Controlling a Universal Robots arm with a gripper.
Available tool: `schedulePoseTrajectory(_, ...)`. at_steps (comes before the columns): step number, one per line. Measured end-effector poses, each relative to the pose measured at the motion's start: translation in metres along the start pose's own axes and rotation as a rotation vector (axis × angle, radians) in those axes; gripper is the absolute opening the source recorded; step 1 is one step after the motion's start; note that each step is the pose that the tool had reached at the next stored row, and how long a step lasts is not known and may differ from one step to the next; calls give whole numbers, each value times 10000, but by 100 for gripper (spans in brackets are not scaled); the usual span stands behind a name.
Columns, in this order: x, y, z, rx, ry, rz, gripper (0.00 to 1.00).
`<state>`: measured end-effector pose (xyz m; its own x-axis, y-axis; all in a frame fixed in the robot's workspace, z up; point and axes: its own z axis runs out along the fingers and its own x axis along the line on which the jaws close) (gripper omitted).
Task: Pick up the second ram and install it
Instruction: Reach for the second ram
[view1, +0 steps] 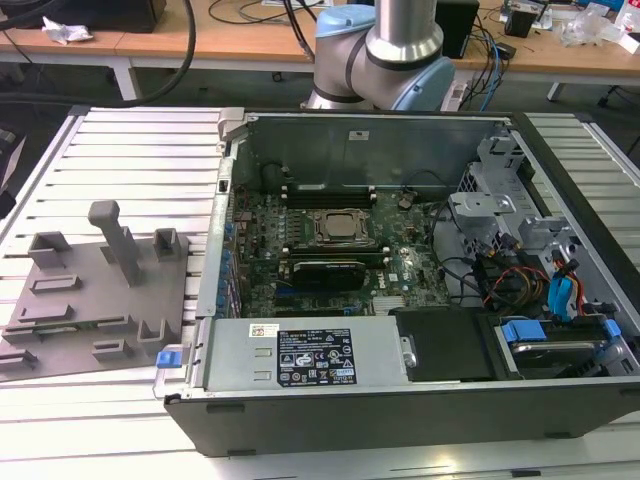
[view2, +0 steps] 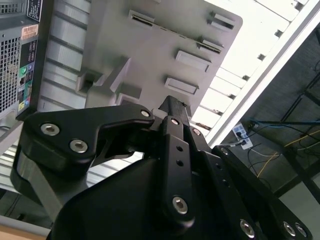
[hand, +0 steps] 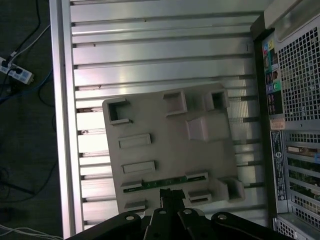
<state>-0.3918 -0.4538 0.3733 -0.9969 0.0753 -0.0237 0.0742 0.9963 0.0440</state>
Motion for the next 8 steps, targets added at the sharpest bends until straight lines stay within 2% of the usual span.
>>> schedulePoseTrajectory(8, -3, -46, 25, 1, 0, 0, 11)
